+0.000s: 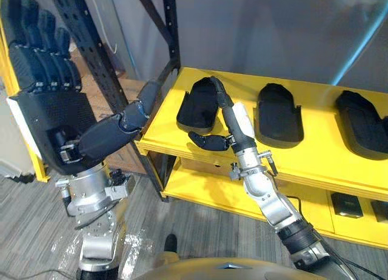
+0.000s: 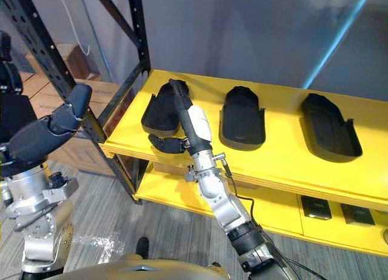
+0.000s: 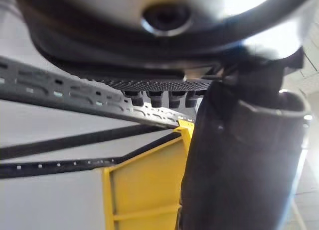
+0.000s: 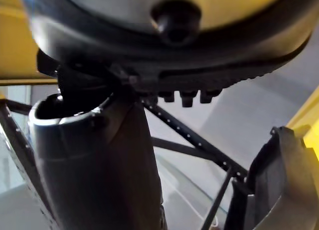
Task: Walk over and take three plastic housings, then place them on the shelf
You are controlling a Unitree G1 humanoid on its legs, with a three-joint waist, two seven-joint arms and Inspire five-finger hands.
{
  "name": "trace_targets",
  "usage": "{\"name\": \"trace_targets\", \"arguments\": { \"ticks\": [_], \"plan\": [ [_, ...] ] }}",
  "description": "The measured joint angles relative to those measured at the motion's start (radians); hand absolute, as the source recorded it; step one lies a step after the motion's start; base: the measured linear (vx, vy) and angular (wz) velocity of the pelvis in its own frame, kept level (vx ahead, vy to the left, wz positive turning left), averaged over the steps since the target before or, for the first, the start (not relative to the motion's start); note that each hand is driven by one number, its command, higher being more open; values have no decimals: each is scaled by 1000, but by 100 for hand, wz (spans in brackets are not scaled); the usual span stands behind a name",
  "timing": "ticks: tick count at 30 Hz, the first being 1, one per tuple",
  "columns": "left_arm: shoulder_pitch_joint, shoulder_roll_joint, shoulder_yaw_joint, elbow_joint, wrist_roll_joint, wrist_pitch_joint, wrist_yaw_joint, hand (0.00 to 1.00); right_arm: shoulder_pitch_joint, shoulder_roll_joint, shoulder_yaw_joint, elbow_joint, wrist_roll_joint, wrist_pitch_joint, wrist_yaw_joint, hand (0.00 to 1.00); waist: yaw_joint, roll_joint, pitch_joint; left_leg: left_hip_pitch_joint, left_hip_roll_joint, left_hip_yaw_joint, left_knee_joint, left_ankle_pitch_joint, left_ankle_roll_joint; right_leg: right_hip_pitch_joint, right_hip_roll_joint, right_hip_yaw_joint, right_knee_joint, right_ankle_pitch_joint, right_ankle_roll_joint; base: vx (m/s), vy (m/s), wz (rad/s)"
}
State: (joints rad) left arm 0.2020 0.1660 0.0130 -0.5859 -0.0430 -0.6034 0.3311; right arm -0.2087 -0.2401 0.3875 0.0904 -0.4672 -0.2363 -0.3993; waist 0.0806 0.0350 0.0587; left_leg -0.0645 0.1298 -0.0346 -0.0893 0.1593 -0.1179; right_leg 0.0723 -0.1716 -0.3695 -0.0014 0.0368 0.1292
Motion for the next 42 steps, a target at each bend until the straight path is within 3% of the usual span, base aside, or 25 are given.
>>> {"name": "trace_targets", "arguments": {
  "ticks": [5,8,22,27,34,42],
  "plan": [
    [33,-1,60,0,12,-3,65,100,-53,1,2,61,0,38,-44,100,10,4,48,-26,-4,-31,0,9,-2,-6,1,-31,2,-6,-9,-35,-22,17],
    [44,-9,66,0,10,-5,81,100,-55,1,7,87,-49,60,-84,100,33,3,72,-36,-6,-44,0,14,0,-11,0,-41,4,-7,-10,-10,-27,9],
    [82,-35,80,0,-40,-6,85,100,-110,-36,37,162,-263,93,-179,100,33,1,132,-38,-7,-59,0,18,-2,-18,-5,-52,38,-28,-12,-13,-23,3],
    [83,-35,80,0,-177,2,1,100,-148,-42,36,175,-303,119,-189,100,32,2,150,-38,-7,-61,0,18,-3,-19,-5,-54,41,-28,-11,-11,-13,0],
    [108,-35,80,6,-221,38,-75,100,-175,-42,33,191,-304,142,-221,100,32,5,163,-52,-7,-72,0,25,-1,-30,-7,-64,52,-32,-14,-17,-23,4],
    [125,-49,80,8,-243,41,-92,100,-213,-47,12,225,-303,141,-250,100,39,17,188,-60,-9,-76,0,24,1,-39,-10,-66,62,-34,-8,-39,-21,1]
  ]
}}
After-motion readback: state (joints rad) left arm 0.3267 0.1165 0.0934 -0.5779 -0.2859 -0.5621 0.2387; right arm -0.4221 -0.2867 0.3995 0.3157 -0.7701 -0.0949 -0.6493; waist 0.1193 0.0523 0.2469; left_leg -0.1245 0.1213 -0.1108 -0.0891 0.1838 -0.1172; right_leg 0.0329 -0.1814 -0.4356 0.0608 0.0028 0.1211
